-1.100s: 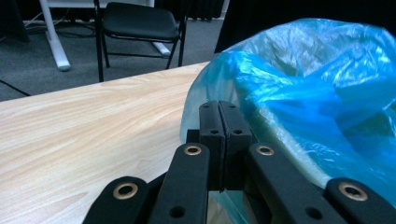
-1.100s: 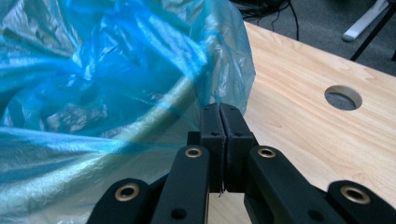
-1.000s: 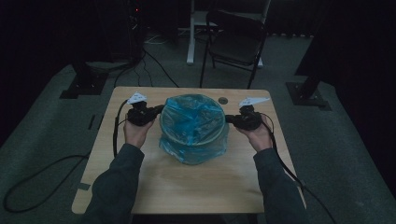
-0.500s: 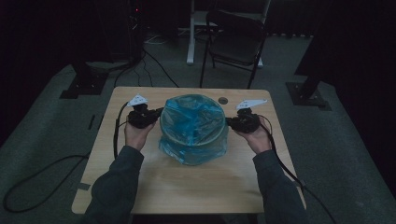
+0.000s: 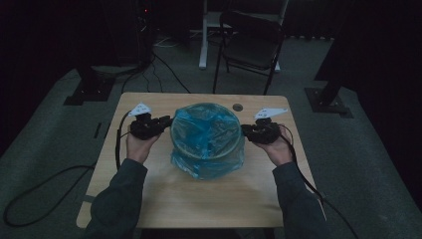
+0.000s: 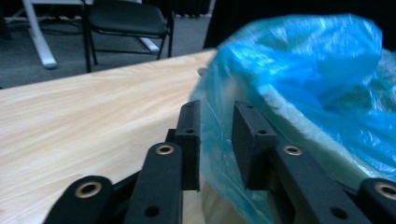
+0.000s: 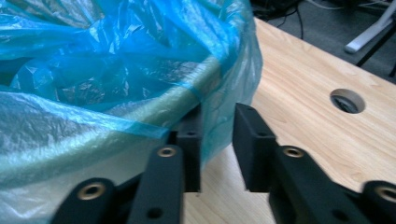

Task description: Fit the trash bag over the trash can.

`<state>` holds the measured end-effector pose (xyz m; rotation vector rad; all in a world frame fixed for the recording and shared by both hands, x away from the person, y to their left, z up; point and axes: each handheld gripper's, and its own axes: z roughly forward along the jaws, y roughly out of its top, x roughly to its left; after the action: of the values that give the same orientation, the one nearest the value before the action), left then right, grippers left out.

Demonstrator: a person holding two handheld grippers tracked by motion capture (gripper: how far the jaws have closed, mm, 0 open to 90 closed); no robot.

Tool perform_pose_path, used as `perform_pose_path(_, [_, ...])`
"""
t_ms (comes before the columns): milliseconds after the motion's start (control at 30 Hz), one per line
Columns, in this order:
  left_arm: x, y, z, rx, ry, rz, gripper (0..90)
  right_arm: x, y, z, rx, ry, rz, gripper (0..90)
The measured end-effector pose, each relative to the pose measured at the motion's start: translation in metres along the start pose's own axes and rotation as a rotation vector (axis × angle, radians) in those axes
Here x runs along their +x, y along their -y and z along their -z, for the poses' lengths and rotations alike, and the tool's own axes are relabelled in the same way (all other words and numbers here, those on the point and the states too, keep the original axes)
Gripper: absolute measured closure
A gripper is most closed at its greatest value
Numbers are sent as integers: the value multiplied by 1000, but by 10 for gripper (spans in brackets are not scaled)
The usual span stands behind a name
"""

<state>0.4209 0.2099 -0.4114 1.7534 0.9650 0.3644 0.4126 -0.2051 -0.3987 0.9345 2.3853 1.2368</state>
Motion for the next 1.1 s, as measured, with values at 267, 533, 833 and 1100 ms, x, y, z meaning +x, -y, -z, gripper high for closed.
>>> perform_pose_path(267, [-2, -15, 14, -45, 10, -28, 658, 0, 4, 6, -23, 2, -5, 642])
perform_pose_path(533, [-12, -29, 12, -41, 45, -77, 641, 2, 6, 6, -22, -8, -4, 650])
perform_pose_path(833, [-27, -47, 5, -41, 82, -131, 643, 3, 6, 5, -20, -31, 3, 698])
perform_pose_path(1100, [-42, -61, -2, -10, 136, -190, 643, 6, 7, 4, -16, -54, 10, 804])
